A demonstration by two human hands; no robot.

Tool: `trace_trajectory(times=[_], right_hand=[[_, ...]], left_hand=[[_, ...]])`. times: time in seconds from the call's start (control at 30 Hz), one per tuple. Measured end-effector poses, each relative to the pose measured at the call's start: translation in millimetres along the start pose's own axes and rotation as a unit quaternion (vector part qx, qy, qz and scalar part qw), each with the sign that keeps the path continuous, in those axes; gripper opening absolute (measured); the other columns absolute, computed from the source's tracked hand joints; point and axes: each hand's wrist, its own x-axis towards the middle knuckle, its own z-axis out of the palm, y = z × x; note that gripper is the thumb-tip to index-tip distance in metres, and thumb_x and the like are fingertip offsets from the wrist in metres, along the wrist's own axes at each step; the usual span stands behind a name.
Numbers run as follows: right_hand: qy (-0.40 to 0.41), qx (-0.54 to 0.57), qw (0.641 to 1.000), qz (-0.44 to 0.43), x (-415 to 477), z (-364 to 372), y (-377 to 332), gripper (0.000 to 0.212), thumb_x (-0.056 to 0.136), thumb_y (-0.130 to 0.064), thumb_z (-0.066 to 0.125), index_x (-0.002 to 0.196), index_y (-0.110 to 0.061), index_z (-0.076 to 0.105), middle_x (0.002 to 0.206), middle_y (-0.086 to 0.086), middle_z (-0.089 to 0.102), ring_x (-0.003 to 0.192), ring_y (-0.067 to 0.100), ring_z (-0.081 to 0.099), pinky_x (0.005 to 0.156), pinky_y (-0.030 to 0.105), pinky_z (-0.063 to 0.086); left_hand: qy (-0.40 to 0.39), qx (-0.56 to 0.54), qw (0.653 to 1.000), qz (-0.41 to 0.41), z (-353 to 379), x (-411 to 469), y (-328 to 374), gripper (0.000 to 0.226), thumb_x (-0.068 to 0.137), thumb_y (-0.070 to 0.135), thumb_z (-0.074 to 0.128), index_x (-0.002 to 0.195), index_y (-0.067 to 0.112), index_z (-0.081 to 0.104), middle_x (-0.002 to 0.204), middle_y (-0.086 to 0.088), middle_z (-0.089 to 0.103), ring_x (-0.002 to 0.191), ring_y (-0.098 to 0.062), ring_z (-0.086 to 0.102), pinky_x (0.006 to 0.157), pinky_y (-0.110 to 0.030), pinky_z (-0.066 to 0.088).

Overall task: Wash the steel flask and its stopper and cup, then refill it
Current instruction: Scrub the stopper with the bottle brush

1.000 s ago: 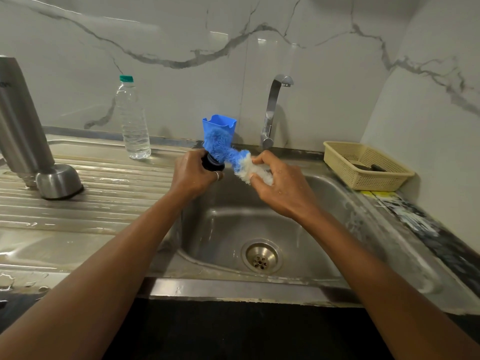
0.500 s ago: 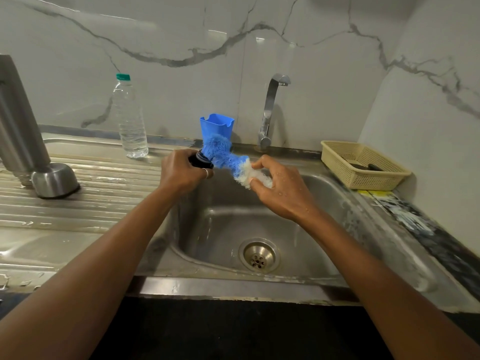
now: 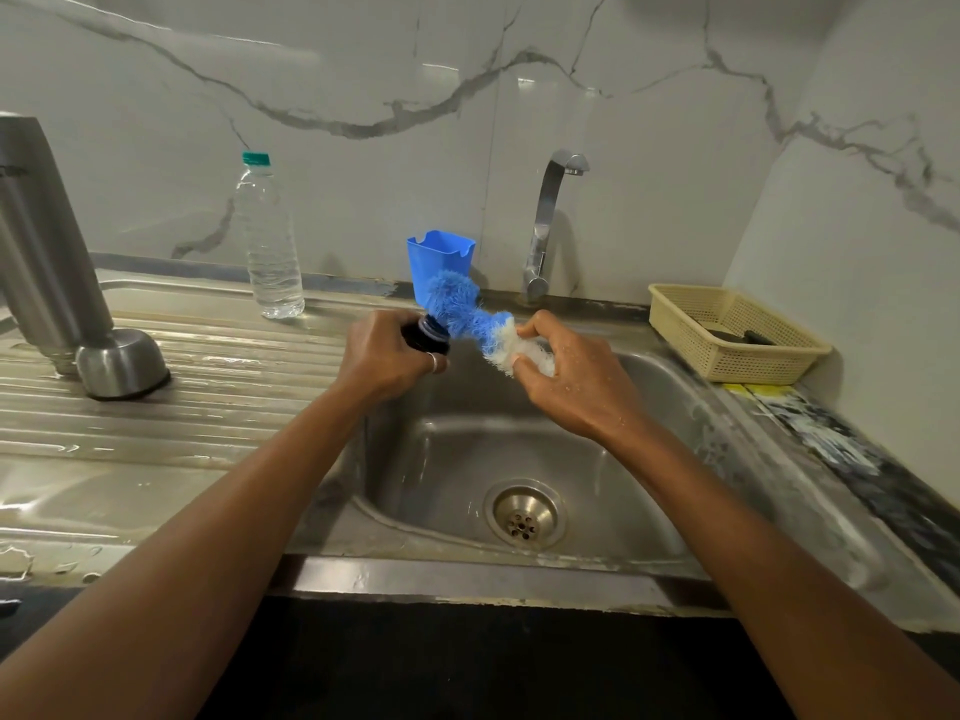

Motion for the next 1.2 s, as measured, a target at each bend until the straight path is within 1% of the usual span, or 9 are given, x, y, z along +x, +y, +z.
trace_trajectory(times=[0.13, 0.33, 0.53, 0.7, 0.8, 0.9, 1.0, 1.1, 1.2], right_hand=[[0.004, 0.018, 1.0, -0.021, -1.6, -0.7, -3.4, 0.024, 0.093, -0.035, 0.061, 0.117, -0.033, 0.056, 0.103, -0.005, 0.07, 0.083, 0.021, 0.064, 0.073, 0.039, 0.055], [0.002, 0.022, 1.0, -0.006, -1.3, 1.3, 1.3, 0.023, 0.091, -0.038, 0.061, 0.113, -0.038, 0.054, 0.101, -0.003, 0.07, 0.084, 0.02, 0.065, 0.075, 0.045, 0.057], [0.0, 0.035, 0.999, -0.017, -1.6, 0.5, -2.5, 0.024, 0.092, -0.035, 0.063, 0.115, -0.034, 0.056, 0.1, -0.009, 0.067, 0.082, 0.017, 0.064, 0.074, 0.042, 0.056], [0.001, 0.004, 1.0, 0.0, -1.9, -2.7, 5.7, 0.024, 0.092, -0.036, 0.062, 0.116, -0.034, 0.056, 0.098, -0.008, 0.067, 0.083, 0.018, 0.063, 0.074, 0.043, 0.057], [0.009, -0.011, 1.0, -0.012, -1.1, -1.8, 2.8, 0.025, 0.093, -0.037, 0.059, 0.117, -0.034, 0.053, 0.094, -0.004, 0.068, 0.078, 0.02, 0.062, 0.067, 0.042, 0.055], [0.015, -0.024, 0.999, -0.038, -4.4, -4.2, -1.3, 0.026, 0.094, -0.037, 0.058, 0.12, -0.034, 0.052, 0.085, -0.006, 0.064, 0.07, 0.017, 0.058, 0.058, 0.033, 0.046], [0.007, -0.04, 0.997, -0.059, -9.1, -3.3, -3.8, 0.029, 0.095, -0.038, 0.059, 0.124, -0.034, 0.054, 0.083, -0.007, 0.061, 0.064, 0.01, 0.053, 0.056, 0.028, 0.037], [0.005, -0.048, 0.998, -0.049, -7.6, -1.1, -3.9, 0.029, 0.095, -0.037, 0.057, 0.124, -0.035, 0.054, 0.087, -0.005, 0.063, 0.071, 0.018, 0.057, 0.061, 0.031, 0.041], [0.011, -0.048, 0.998, -0.032, -3.0, 0.0, -1.3, 0.028, 0.096, -0.037, 0.057, 0.123, -0.035, 0.053, 0.093, -0.002, 0.067, 0.08, 0.022, 0.062, 0.065, 0.035, 0.049]], left_hand=[[-0.022, 0.01, 1.0, 0.004, 8.8, 1.7, 6.6, 0.044, 0.068, 0.025, 0.091, 0.109, 0.019, 0.077, 0.095, 0.003, 0.076, 0.09, -0.013, 0.069, 0.064, -0.009, 0.039], [0.008, -0.023, 0.999, -0.03, -3.1, 4.7, -5.3, 0.049, 0.067, 0.027, 0.091, 0.114, 0.026, 0.078, 0.096, 0.004, 0.077, 0.096, -0.014, 0.069, 0.081, -0.024, 0.048], [-0.005, -0.015, 1.0, -0.025, 6.0, 7.0, 0.7, 0.047, 0.068, 0.028, 0.092, 0.113, 0.022, 0.078, 0.094, 0.004, 0.076, 0.09, -0.011, 0.066, 0.065, -0.009, 0.037], [0.016, -0.009, 1.0, -0.024, -1.3, 7.0, -6.4, 0.049, 0.069, 0.024, 0.09, 0.116, 0.024, 0.077, 0.093, 0.002, 0.074, 0.092, -0.016, 0.066, 0.076, -0.023, 0.044], [0.001, 0.003, 1.0, -0.021, 4.4, 7.1, -3.1, 0.051, 0.067, 0.025, 0.09, 0.115, 0.025, 0.074, 0.092, 0.003, 0.07, 0.089, -0.015, 0.063, 0.069, -0.021, 0.041], [0.002, 0.01, 0.999, -0.042, 5.3, 14.0, -8.3, 0.05, 0.056, 0.037, 0.092, 0.099, 0.02, 0.074, 0.089, 0.007, 0.073, 0.088, -0.014, 0.067, 0.062, -0.021, 0.045], [-0.002, 0.024, 0.999, -0.043, 0.8, 13.1, -11.1, 0.033, 0.062, 0.03, 0.092, 0.088, 0.017, 0.077, 0.081, 0.002, 0.074, 0.081, -0.015, 0.067, 0.067, -0.031, 0.054], [-0.009, 0.012, 0.999, -0.031, -0.7, 11.1, -12.0, 0.03, 0.061, 0.029, 0.093, 0.086, 0.02, 0.079, 0.081, 0.002, 0.075, 0.082, -0.016, 0.07, 0.076, -0.038, 0.059], [-0.02, 0.012, 1.0, 0.003, 1.2, 8.5, -6.8, 0.04, 0.06, 0.028, 0.094, 0.096, 0.021, 0.079, 0.088, 0.003, 0.075, 0.085, -0.016, 0.069, 0.073, -0.031, 0.055]])
